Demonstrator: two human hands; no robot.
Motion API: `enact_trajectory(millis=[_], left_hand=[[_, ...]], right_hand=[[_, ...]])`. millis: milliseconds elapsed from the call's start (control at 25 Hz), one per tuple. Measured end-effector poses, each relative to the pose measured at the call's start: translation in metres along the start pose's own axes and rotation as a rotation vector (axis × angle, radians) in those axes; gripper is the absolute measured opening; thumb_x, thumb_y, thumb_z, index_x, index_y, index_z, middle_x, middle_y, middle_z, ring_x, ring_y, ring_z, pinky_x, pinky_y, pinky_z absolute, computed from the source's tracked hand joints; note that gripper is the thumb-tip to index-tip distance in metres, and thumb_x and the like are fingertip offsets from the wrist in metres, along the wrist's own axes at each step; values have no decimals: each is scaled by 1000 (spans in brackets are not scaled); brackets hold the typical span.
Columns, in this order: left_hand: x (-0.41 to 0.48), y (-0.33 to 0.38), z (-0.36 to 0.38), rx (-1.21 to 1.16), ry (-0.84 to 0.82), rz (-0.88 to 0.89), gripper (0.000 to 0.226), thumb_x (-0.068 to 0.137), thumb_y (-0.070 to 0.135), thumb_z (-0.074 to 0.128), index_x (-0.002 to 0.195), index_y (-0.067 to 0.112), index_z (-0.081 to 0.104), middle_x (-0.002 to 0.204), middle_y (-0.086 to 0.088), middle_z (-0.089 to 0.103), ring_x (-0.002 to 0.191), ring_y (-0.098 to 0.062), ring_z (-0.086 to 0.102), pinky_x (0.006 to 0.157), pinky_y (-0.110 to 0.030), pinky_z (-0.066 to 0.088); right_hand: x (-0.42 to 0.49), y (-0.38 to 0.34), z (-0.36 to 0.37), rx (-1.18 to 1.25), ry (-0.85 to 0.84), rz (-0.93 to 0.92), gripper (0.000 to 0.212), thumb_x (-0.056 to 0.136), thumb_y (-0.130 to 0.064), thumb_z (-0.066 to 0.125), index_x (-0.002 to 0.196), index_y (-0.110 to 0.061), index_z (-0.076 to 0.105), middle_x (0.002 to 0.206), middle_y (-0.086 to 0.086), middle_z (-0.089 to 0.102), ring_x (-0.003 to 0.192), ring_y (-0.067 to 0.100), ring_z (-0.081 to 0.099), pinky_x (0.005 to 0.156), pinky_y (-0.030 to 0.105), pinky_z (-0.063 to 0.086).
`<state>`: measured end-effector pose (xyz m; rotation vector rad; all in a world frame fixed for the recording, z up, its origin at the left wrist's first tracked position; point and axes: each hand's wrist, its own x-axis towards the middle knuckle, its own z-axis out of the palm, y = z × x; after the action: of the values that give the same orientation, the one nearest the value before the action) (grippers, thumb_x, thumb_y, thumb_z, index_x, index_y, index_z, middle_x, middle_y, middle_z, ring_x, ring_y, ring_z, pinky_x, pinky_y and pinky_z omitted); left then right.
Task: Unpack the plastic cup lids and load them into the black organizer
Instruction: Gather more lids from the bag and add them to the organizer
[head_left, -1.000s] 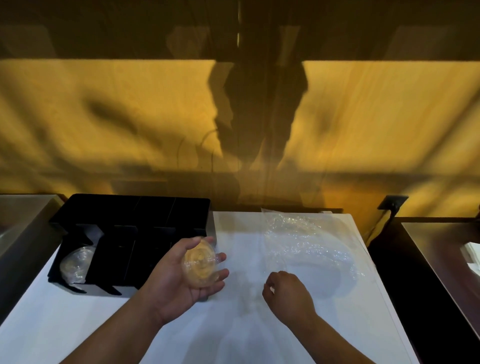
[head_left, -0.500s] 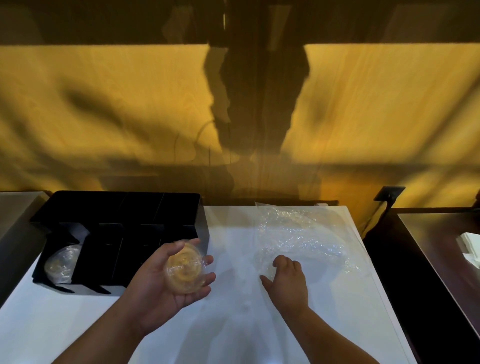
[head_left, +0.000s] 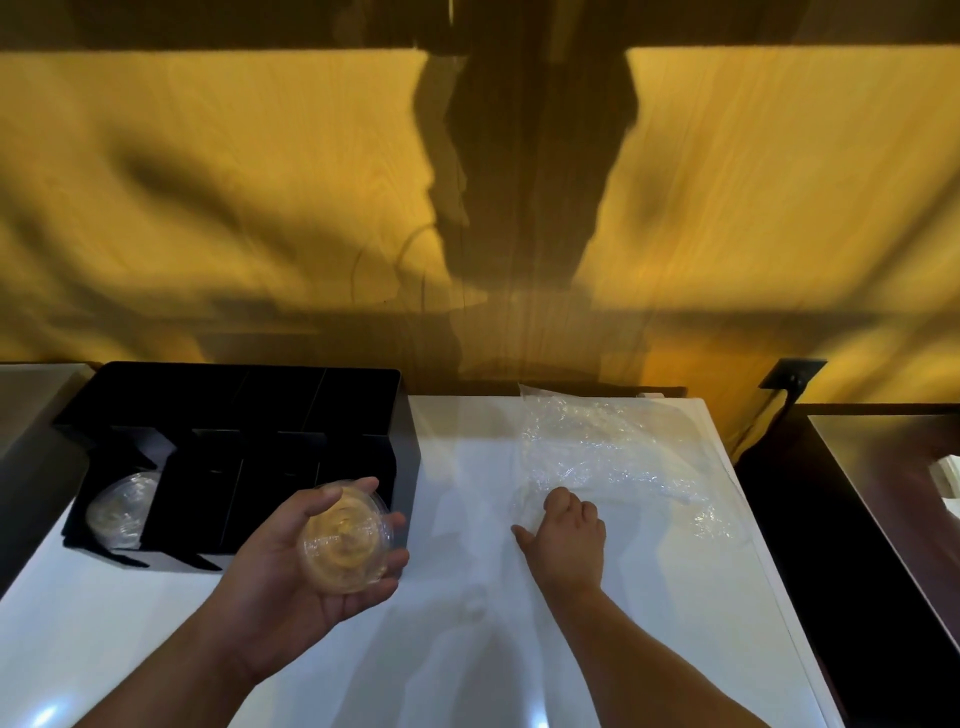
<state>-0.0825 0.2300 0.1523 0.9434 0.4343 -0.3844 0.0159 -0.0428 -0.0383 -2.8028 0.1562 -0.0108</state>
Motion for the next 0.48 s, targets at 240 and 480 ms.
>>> enact_trajectory(millis=[240, 480], left_hand=[[-2, 2, 0, -8, -20, -5, 79, 53, 36, 99, 126, 17, 74, 128, -31, 69, 98, -51, 71, 75, -52, 64], [-6, 6, -2, -66, 19, -3, 66, 73, 35, 83, 134, 14, 68, 123, -30, 70, 95, -49, 71, 72, -50, 64]], right_hand=[[-11, -1, -11, 28, -9, -20, 63, 73, -52, 84, 116, -14, 57, 112, 5, 65, 105, 29, 57, 89, 39, 47], [-55, -23, -34, 387, -164, -103, 73, 69, -57, 83, 128, -28, 54, 117, -2, 60, 106, 21, 58, 88, 31, 52]])
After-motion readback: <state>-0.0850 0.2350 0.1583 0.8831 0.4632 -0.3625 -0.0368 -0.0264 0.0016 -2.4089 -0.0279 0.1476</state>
